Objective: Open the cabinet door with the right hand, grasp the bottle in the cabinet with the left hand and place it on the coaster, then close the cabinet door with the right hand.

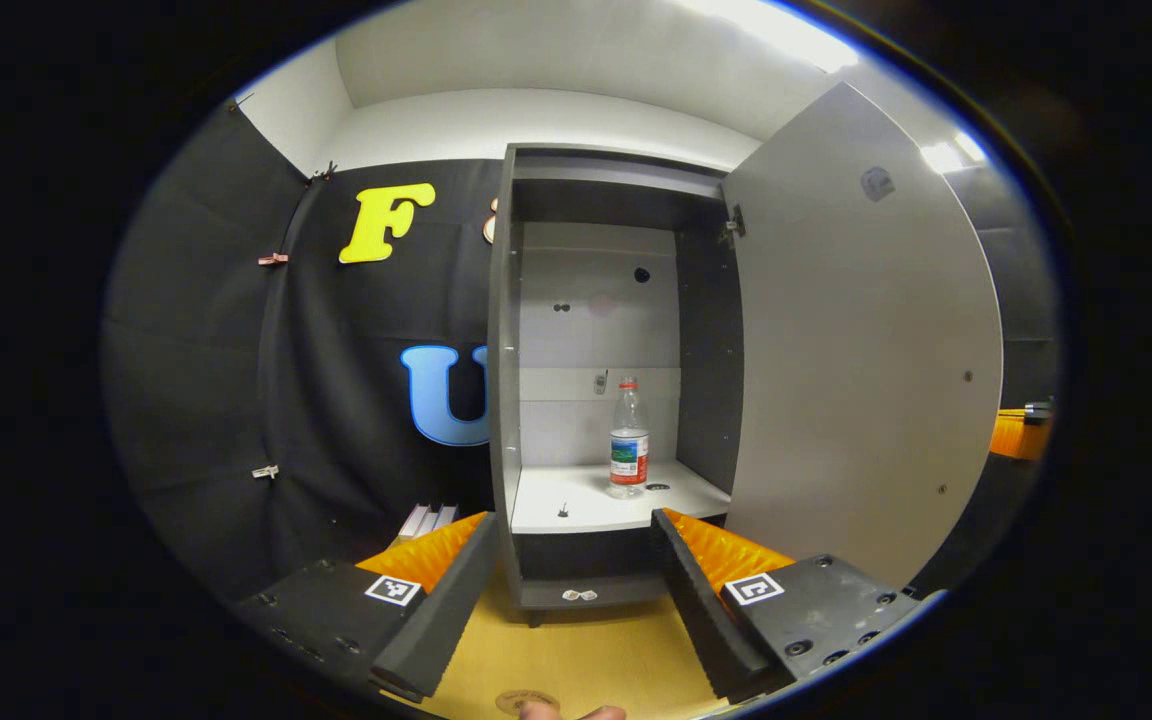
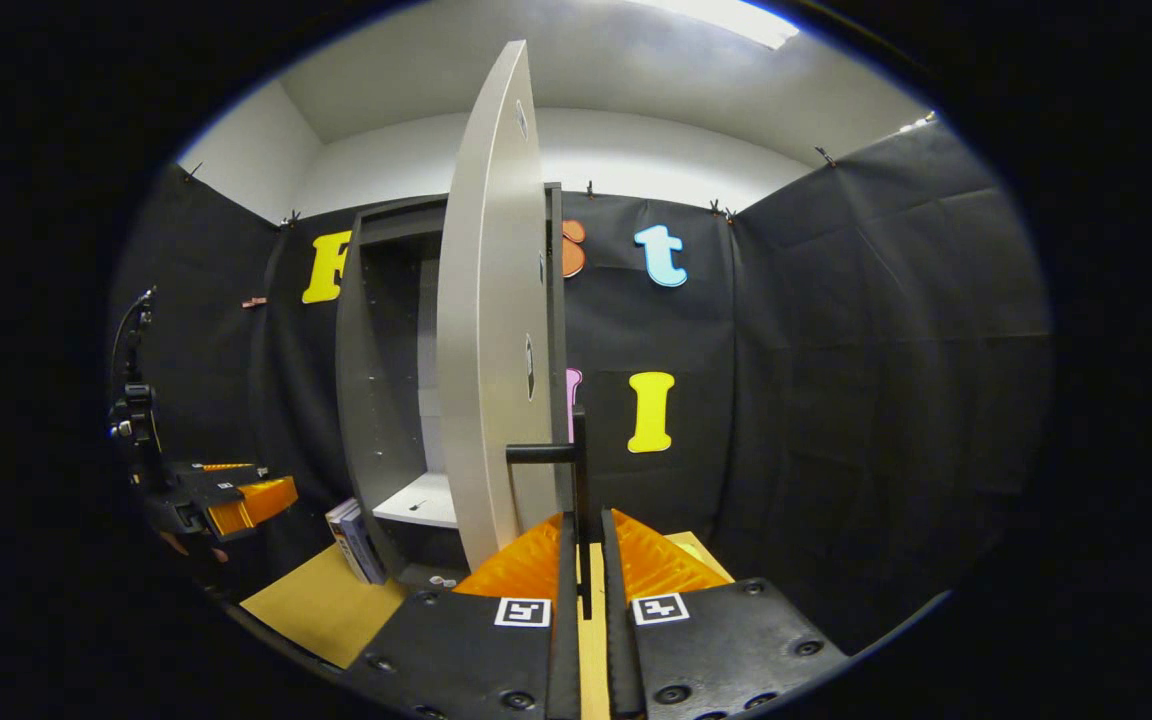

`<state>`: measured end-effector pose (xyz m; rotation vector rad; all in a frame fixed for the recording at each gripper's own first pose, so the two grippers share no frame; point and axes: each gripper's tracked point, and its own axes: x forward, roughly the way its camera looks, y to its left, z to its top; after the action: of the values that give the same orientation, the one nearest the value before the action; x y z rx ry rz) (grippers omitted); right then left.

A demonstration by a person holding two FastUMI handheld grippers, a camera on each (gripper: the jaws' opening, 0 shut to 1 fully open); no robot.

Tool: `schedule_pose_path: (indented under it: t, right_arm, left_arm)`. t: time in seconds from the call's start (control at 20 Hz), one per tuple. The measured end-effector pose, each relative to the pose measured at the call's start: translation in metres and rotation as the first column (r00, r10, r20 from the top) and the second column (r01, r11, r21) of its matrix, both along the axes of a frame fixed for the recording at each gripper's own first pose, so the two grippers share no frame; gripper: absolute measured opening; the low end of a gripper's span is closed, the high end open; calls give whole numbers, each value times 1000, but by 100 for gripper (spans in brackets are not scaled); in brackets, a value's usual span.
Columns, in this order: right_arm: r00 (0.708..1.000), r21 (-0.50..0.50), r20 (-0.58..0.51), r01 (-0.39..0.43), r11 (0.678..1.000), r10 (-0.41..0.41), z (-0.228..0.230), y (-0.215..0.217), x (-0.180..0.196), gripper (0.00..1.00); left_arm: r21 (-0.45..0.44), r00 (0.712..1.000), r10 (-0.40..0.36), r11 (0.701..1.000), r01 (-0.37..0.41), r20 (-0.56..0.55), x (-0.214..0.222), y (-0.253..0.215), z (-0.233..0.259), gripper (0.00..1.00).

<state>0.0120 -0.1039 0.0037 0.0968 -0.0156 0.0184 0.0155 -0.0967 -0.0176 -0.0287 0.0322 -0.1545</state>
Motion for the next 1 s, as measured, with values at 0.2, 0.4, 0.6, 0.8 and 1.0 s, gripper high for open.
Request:
schedule_pose_path:
  t: [0.2, 0.4, 0.6, 0.8, 1.0]
  right_arm:
    - [999, 31, -1, -37, 999, 37, 0, -5, 4, 15]
    - [997, 31, 6, -72, 997, 72, -1, -5, 2, 15]
    - [992, 53, 11, -125, 991, 124, -3, -16, -11, 18]
    - [998, 35, 58, 6, 999, -8, -1, -73, -21, 61]
    - [985, 34, 42, 168, 985, -170, -16, -123, -23, 98]
  left_arm:
    - [9, 1000, -11, 1000, 11, 12, 11, -20, 7, 95]
    - [9, 999, -29, 1000, 28, 14, 25, -43, 9, 94]
    - [25, 998, -55, 998, 54, 25, 47, -72, 13, 94]
    - [30, 997, -69, 997, 68, 34, 86, -100, 12, 94]
    - [39, 997, -65, 997, 63, 43, 141, -117, 7, 92]
